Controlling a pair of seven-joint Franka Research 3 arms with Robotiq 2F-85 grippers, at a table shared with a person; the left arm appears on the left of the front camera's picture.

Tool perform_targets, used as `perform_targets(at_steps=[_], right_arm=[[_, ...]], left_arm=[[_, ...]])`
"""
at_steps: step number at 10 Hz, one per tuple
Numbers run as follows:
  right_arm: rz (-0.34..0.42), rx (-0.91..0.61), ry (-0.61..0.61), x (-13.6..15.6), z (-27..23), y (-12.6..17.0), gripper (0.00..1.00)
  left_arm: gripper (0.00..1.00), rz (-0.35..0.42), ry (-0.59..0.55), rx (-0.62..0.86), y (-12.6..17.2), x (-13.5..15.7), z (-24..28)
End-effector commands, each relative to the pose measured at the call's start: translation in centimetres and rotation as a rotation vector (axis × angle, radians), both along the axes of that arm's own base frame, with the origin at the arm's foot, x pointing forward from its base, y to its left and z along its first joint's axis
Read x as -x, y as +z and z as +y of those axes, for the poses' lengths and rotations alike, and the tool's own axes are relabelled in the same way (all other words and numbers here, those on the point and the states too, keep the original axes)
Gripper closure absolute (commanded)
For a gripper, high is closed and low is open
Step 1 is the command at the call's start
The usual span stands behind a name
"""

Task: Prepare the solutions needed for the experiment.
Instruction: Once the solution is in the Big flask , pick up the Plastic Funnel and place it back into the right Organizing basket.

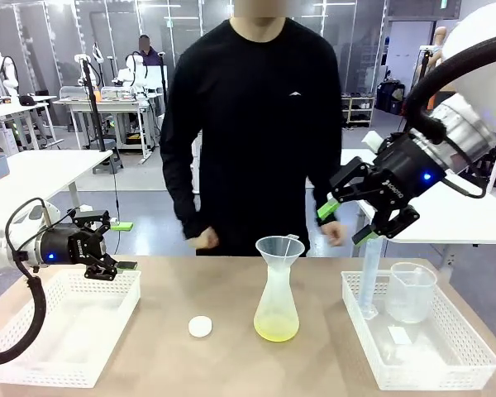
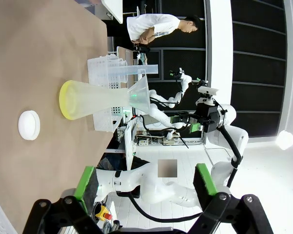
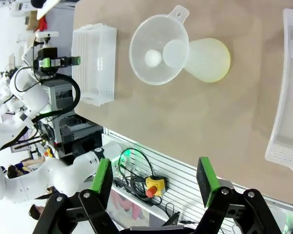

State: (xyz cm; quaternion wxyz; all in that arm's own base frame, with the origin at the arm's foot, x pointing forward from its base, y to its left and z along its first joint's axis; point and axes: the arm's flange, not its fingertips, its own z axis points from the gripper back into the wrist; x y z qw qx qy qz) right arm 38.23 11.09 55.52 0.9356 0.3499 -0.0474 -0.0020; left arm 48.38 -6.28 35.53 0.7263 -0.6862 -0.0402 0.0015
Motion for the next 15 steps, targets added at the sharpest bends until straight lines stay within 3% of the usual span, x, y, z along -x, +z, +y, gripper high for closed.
perform_targets(at_steps=[1,8,10,15], right_arm=[[-0.012,0.003,-0.021,-0.3,-1.7,0.2,0.14],[-0.003,-0.006,-0.028,-0.4,-1.7,0.2,0.14],[-0.054,0.053,-0.071,-2.0,1.4,-0.5,0.14],[-0.032,0.193,-0.136,-4.8,6.2,-4.0,0.14]], left_arm=[[0.0,-0.022,0.017,0.008,0.1,-0.1,-0.1],[0.0,-0.022,0.017,0.008,0.1,-0.1,-0.1],[0.0,-0.022,0.017,0.008,0.1,-0.1,-0.1],[0.0,-0.022,0.017,0.008,0.1,-0.1,-0.1]])
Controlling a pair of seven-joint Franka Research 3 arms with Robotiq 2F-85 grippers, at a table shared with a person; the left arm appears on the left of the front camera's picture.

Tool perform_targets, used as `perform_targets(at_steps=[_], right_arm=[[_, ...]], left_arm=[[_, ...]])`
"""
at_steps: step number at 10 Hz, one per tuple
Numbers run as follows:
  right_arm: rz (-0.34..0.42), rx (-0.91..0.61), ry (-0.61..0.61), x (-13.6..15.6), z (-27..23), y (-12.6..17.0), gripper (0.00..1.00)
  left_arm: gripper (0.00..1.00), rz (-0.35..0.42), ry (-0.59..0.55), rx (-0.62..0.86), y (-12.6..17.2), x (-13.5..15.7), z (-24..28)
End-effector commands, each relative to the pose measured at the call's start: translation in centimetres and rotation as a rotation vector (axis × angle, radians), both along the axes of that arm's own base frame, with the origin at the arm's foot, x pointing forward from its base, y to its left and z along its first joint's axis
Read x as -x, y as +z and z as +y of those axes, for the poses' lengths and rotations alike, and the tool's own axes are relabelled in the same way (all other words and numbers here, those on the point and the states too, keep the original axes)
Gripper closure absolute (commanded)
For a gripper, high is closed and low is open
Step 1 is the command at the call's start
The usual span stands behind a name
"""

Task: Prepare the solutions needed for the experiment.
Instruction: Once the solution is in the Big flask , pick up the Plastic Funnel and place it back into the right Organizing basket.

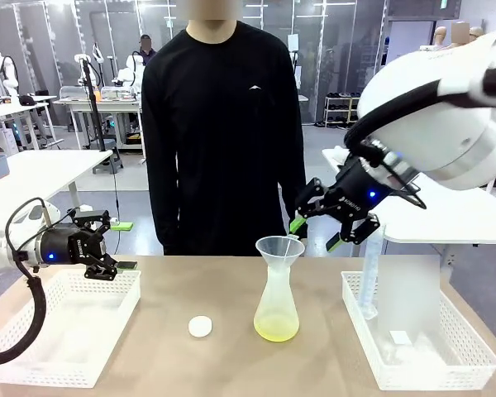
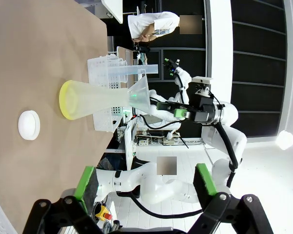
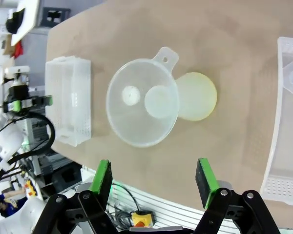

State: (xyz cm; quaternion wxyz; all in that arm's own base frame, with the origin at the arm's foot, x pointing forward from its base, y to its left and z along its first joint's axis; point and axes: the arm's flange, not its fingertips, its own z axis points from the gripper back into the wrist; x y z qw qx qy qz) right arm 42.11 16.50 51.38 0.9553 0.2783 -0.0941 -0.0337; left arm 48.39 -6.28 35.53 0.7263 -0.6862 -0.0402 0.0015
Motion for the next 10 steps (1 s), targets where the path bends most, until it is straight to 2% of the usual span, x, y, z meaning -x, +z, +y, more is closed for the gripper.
perform_targets(at_steps=[1,4,10], right_arm=[[0.04,0.074,-0.044,-1.3,1.1,-0.6,0.14],[0.091,0.074,-0.017,-2.1,2.1,-1.9,0.14],[0.135,0.071,-0.032,-4.1,3.6,-3.7,0.14]], left_arm=[[0.0,-0.021,0.017,0.008,0.1,-0.1,-0.1],[0.0,-0.021,0.017,0.008,0.1,-0.1,-0.1],[0.0,-0.021,0.017,0.008,0.1,-0.1,-0.1]])
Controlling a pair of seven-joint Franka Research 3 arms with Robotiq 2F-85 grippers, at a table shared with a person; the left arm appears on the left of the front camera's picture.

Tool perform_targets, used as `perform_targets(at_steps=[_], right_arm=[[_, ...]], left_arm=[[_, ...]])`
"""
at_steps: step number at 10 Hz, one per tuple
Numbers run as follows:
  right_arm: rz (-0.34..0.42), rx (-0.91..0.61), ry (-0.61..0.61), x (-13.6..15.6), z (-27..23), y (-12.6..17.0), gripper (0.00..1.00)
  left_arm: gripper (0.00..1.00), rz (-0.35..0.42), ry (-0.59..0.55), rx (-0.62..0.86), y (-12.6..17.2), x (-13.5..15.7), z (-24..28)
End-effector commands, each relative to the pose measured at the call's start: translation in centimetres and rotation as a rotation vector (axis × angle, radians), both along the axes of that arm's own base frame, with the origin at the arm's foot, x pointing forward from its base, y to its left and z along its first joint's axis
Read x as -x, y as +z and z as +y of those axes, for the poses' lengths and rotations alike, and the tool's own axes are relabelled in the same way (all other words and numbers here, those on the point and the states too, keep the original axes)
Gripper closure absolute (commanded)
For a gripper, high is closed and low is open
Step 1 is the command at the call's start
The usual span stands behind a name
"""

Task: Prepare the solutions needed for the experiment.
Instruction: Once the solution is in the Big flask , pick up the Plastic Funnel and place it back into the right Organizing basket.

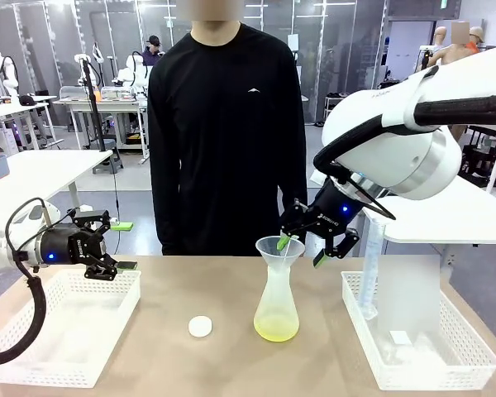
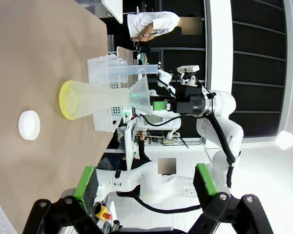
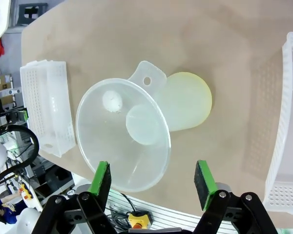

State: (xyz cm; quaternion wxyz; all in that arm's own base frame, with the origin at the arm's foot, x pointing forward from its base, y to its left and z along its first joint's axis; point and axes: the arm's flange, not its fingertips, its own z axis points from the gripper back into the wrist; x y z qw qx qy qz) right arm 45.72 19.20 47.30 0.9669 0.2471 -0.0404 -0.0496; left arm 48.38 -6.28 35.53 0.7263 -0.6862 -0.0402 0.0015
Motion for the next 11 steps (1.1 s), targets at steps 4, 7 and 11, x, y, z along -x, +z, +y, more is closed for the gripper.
perform_targets(at_steps=[4,7,11], right_arm=[[0.022,0.037,-0.074,-1.6,1.1,0.5,0.29],[0.049,0.055,-0.089,-2.2,0.6,0.6,0.45],[0.081,0.054,-0.098,-2.3,0.7,0.2,0.78]], left_arm=[[0.0,-0.022,0.017,0.008,0.1,-0.1,-0.1],[0.0,-0.022,0.017,0.008,0.1,-0.1,-0.1],[0.0,-0.022,0.017,0.008,0.1,-0.1,-0.1]])
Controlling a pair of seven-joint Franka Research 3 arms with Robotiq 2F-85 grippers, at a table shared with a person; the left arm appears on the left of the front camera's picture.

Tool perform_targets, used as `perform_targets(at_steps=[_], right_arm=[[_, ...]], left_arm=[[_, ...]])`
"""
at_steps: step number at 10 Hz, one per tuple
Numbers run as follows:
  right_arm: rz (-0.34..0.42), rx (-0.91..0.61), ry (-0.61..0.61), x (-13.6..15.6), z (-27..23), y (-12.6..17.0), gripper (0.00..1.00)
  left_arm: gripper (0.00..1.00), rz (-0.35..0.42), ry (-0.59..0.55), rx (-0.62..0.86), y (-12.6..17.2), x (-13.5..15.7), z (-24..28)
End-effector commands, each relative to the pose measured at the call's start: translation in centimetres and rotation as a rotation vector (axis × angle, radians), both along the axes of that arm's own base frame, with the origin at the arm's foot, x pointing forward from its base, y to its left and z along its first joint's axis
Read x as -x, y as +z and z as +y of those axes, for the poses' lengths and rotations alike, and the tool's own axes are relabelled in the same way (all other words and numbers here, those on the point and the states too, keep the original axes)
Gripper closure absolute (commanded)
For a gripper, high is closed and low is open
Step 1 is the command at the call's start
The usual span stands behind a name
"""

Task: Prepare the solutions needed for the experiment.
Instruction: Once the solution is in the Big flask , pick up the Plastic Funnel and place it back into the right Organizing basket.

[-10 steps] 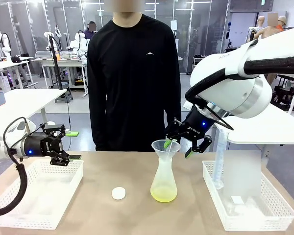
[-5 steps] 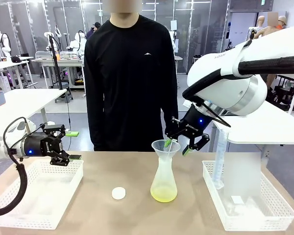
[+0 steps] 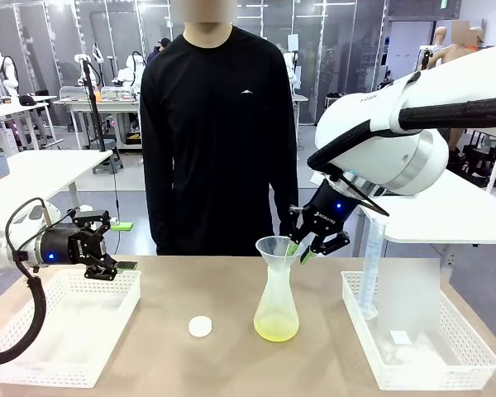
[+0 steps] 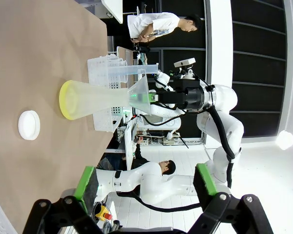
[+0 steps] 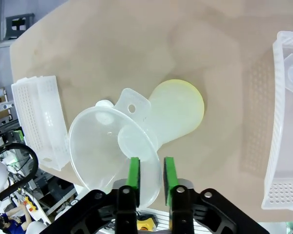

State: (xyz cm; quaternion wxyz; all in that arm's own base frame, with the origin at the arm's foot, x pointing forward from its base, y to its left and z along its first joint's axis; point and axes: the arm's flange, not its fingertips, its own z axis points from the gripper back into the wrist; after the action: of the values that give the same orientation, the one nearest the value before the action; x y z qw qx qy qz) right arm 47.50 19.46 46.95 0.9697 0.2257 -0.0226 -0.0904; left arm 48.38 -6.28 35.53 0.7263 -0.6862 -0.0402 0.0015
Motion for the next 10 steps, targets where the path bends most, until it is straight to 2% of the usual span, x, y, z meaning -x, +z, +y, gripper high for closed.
perform_targets(at_steps=[1,2,3,5,6,10], right_arm=[[0.03,0.015,-0.028,-0.54,0.26,0.7,0.93],[0.032,0.011,-0.028,-0.47,0.45,0.52,0.94],[0.034,0.01,-0.03,-0.44,0.42,0.47,1.0],[0.052,0.028,-0.02,-0.01,0.23,0.78,1.0],[0.012,-0.001,-0.002,0.03,0.03,0.09,1.0],[0.012,-0.001,-0.002,0.03,0.03,0.09,1.0]], left_arm=[[0.0,-0.022,0.017,0.008,0.07,-0.08,-0.11],[0.0,-0.022,0.017,0.008,0.07,-0.08,-0.11],[0.0,-0.022,0.017,0.008,0.07,-0.08,-0.11],[0.0,-0.022,0.017,0.008,0.07,-0.08,-0.11],[0.0,-0.022,0.017,0.008,0.07,-0.08,-0.11],[0.0,-0.022,0.017,0.008,0.07,-0.08,-0.11]])
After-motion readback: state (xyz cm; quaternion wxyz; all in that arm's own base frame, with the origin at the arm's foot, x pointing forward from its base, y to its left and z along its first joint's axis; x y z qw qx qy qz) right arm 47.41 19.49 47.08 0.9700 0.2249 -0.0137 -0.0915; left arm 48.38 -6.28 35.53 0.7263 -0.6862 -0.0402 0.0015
